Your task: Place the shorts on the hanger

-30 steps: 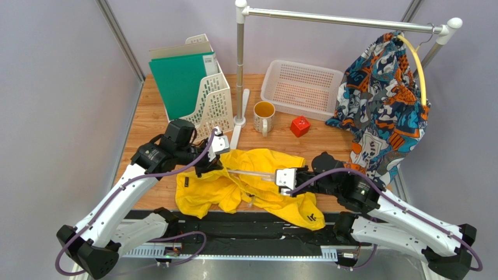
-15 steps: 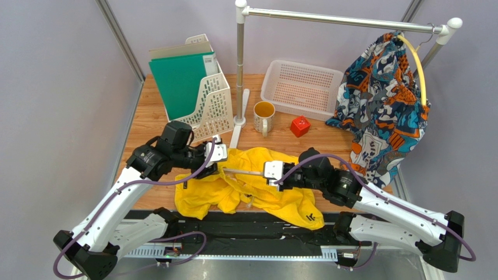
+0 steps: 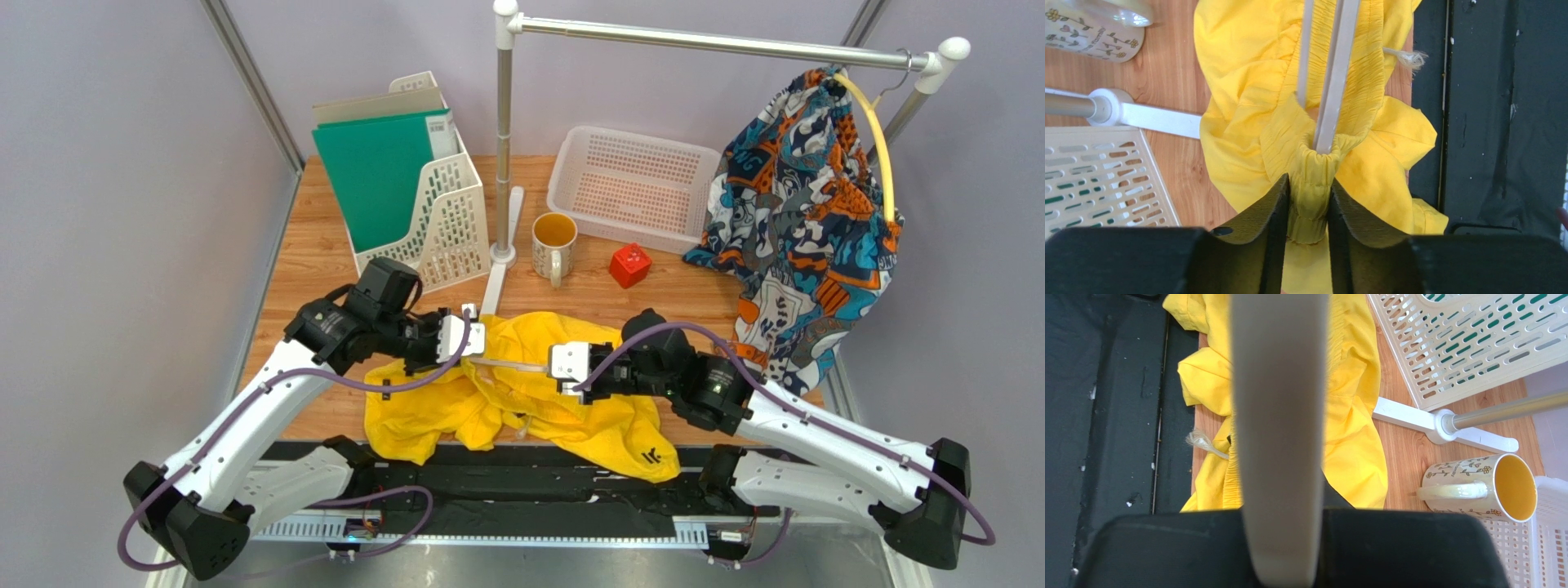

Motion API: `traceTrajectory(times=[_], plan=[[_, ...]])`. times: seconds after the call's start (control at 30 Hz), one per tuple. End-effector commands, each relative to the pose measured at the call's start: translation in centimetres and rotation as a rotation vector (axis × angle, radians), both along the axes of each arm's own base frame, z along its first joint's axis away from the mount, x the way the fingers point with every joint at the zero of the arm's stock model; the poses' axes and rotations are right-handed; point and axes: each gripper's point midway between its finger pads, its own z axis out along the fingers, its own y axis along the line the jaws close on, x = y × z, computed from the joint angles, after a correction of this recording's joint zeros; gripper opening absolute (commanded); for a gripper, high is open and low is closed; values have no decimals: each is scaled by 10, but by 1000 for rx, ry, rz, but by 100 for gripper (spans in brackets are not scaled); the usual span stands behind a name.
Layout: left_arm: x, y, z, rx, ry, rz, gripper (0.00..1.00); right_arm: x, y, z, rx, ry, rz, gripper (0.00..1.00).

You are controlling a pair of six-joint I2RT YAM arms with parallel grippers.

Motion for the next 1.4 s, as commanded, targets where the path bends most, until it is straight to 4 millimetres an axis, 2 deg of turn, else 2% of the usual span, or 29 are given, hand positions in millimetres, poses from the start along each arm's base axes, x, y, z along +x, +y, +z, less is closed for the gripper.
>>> traceTrajectory(times=[0.0,0.07,0.13,0.17,0.23,0.27,0.3,0.37,0.43,0.5,0.53,0.63,0.67,0.73,0.8,0.83,0.9,0.93,1.07,1.1,1.13,1.23,1.3,1.33,1.37], plan=[[13,-18,2,-35,-57,-44,21,5,24,61,157,-123,61,0],[24,-14,0,-16,-41,37,0,8,23,66,168,-115,37,0],[26,-10,2,-47,8,101,0,14,16,69,175,-106,-22,0],[26,-11,6,-82,30,116,0,20,10,70,174,-102,-74,16],[34,-1,11,-126,68,216,0,22,0,68,164,-50,-142,40],[38,1,14,-147,73,246,0,24,-10,76,179,-53,-186,62],[43,7,16,-172,97,312,0,23,-15,76,177,-32,-207,69],[50,11,18,-202,117,377,0,19,-31,72,141,-17,-242,75],[51,12,17,-228,170,431,0,11,-45,60,82,3,-238,75],[52,10,17,-251,211,458,0,-2,-48,39,12,24,-172,71],[54,8,16,-260,217,464,0,-6,-52,21,-58,33,-153,70],[54,5,12,-273,262,490,0,-2,-57,-18,-205,43,-169,70],[55,4,12,-280,275,493,0,1,-57,-25,-230,41,-182,70],[56,3,12,-287,287,496,0,2,-49,-37,-235,46,-179,70],[55,2,12,-291,296,495,0,8,-35,-32,-178,16,-192,72],[55,2,11,-292,296,496,0,4,-29,-41,-179,14,-177,73],[57,2,12,-297,295,501,0,7,-17,-40,-142,-10,-202,77],[57,1,12,-301,299,500,0,-1,-11,-51,-163,-3,-175,79],[56,0,13,-317,320,503,0,-2,9,-59,-156,-39,-211,82],[57,0,14,-322,320,503,0,2,10,-57,-144,-51,-227,82],[57,-1,15,-328,321,501,0,3,12,-62,-156,-60,-229,84],[55,-1,14,-332,332,496,0,29,3,-81,-195,-112,-342,87],[53,0,15,-333,331,489,0,51,-8,-92,-235,-80,-445,82],[51,1,14,-329,342,489,0,70,-21,-94,-257,-62,-525,76],[49,2,15,-329,336,486,0,78,-26,-95,-271,-43,-558,73]])
